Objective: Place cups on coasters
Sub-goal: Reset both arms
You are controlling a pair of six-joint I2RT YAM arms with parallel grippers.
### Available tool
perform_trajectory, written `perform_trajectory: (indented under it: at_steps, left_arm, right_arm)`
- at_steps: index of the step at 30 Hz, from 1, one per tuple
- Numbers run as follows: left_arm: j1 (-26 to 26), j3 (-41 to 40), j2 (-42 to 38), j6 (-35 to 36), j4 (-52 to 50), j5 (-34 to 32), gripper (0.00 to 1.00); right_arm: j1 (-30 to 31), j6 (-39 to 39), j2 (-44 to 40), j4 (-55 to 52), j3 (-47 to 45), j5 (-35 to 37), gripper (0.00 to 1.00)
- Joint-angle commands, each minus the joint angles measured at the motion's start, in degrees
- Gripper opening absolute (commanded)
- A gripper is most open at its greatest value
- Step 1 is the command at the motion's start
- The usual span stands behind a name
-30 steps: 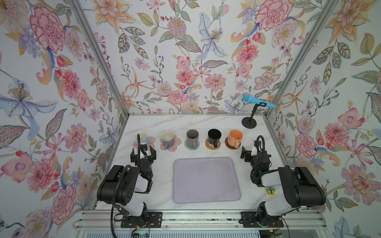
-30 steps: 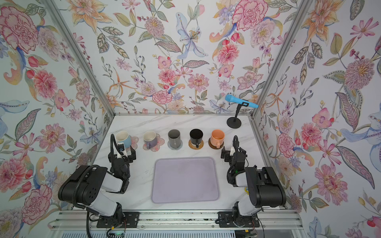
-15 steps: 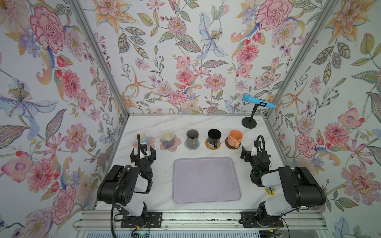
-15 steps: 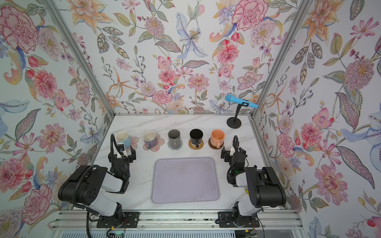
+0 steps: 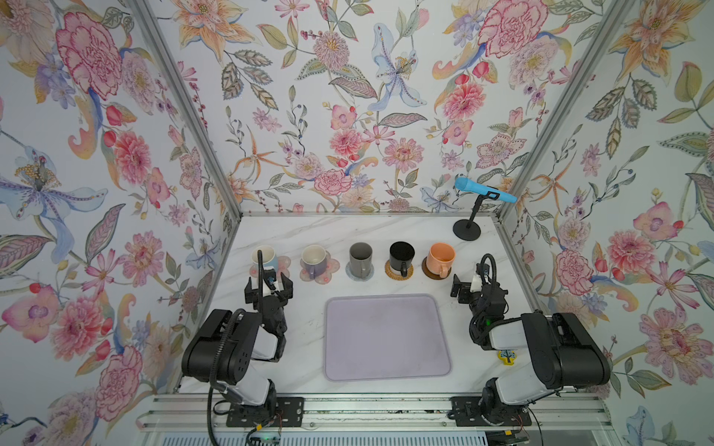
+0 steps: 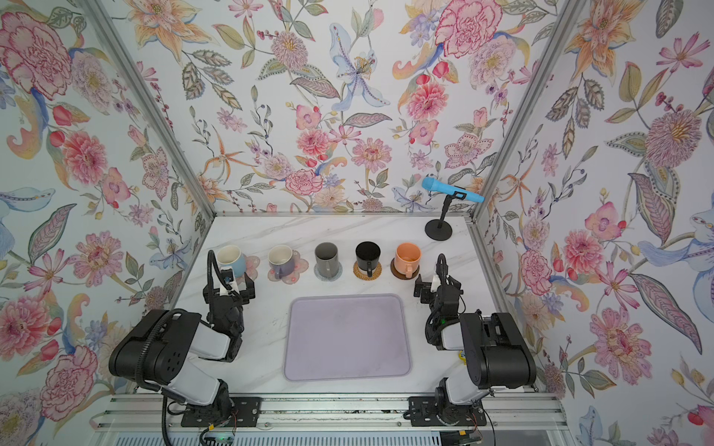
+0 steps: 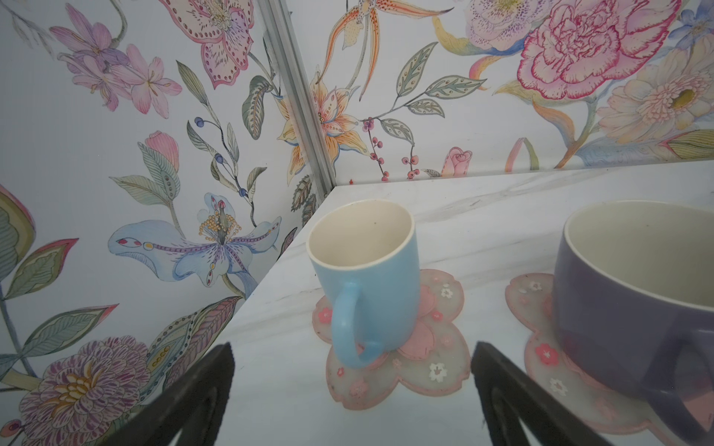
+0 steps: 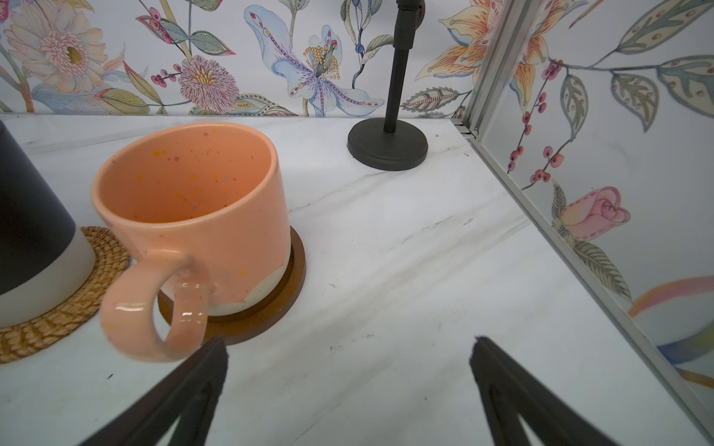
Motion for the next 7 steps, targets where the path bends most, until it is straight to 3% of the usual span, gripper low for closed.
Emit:
perform_trajectory:
  at_steps: [1,7]
  left_arm:
    - [0.65,1.18,-0.49,-1.06,0.64,0.64,0.99]
    - [0.68,0.93,-0.67,-0.91,1.08,0.59,0.99]
  right_arm:
    - [-0.17,-1.03,0.24,2.24,0.76,-0.41,0.99]
    - [-0.17,-1.03,0.19,2.32,0.72,-0.41,0.99]
